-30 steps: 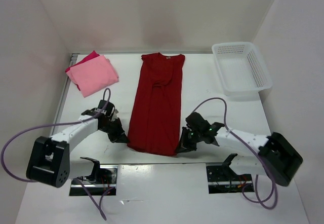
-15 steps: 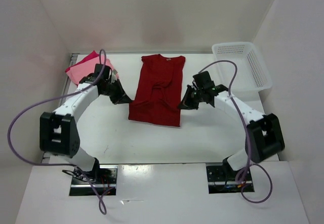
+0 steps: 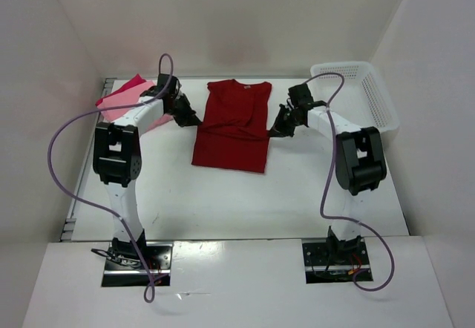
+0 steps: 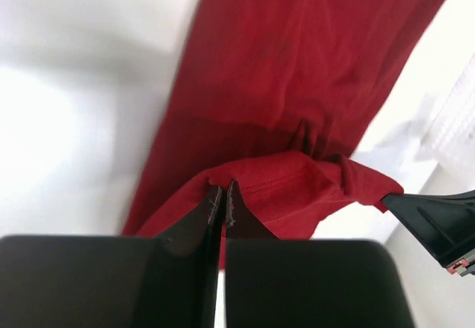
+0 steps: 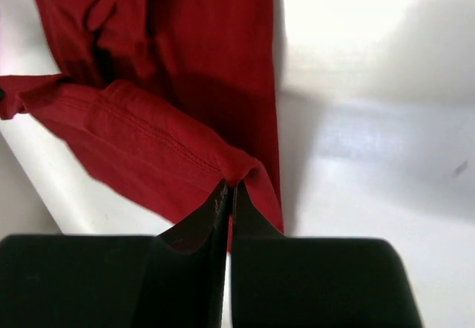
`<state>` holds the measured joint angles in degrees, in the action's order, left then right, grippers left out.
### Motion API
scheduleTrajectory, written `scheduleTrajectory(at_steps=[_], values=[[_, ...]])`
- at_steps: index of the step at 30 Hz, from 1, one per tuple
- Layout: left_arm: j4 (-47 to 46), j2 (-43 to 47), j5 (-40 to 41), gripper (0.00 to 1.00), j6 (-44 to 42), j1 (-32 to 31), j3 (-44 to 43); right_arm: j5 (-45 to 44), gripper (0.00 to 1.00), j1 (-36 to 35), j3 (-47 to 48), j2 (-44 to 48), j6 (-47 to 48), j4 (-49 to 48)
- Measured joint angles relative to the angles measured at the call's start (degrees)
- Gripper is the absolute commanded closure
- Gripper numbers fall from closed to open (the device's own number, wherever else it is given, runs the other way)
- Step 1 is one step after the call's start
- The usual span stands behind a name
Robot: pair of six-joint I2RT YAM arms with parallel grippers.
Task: Fold and stack the t-shirts
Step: Fold the folded rectangular tshirt in 1/3 of the way
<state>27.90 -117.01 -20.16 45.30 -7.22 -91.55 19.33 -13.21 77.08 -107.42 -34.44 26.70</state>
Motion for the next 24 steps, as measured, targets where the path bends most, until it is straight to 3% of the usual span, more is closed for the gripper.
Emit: scheduleTrajectory(at_steps=[1, 5, 8, 11, 12, 13, 15, 16, 17, 22, 24], values=[[-0.17, -1.14, 0.33, 0.94, 0.00, 0.00, -1.18, -0.02, 1.00, 0.13, 1.11, -1.46, 0.11, -0.39], [-1.44, -5.68, 1.25, 0.68, 0.07, -0.22, -5.14, 0.00, 0.92, 0.20, 5.29, -7.43, 0.98, -0.87], [-1.81, -7.28, 2.43, 0.65, 0.07, -0.46, -5.84, 0.07, 0.89, 0.35, 7.23, -9.99, 1.31, -0.61], [-3.06, -6.10, 3.08, 0.58, 0.15, -0.07, -4.52, 0.52, 0.79, 0.46, 9.01, -10.16, 1.53, -0.48], [-3.34, -4.92, 3.17, 0.58, 0.20, 0.22, -3.58, 0.55, 0.66, 0.48, 9.53, -9.77, 1.68, -0.50], [-3.89, -3.37, 3.15, 0.58, 0.22, 0.70, -2.32, 0.28, 0.59, 0.50, 9.79, -9.18, 1.79, -0.46], [-5.77, 1.22, 2.99, 0.58, 0.22, 1.53, 1.68, -0.74, 0.47, 0.50, 9.77, -7.10, 2.25, -0.26], [-6.62, 4.04, 2.97, 0.58, 0.26, 1.81, 4.09, -1.14, 0.47, 0.52, 9.68, -5.86, 2.21, -0.07], [-7.87, 7.06, 2.93, 0.58, 0.28, 2.03, 7.06, -1.53, 0.47, 0.52, 9.60, -4.46, 2.49, -0.04], [-12.85, 16.02, 1.22, 0.61, 1.53, -1.68, 20.50, -3.28, 1.00, -0.48, 9.60, 2.14, 3.26, -0.28], [-13.16, 14.58, 0.42, 0.62, 1.66, -3.85, 22.51, -3.50, 1.00, -2.27, 9.81, 2.40, 3.54, -0.59]])
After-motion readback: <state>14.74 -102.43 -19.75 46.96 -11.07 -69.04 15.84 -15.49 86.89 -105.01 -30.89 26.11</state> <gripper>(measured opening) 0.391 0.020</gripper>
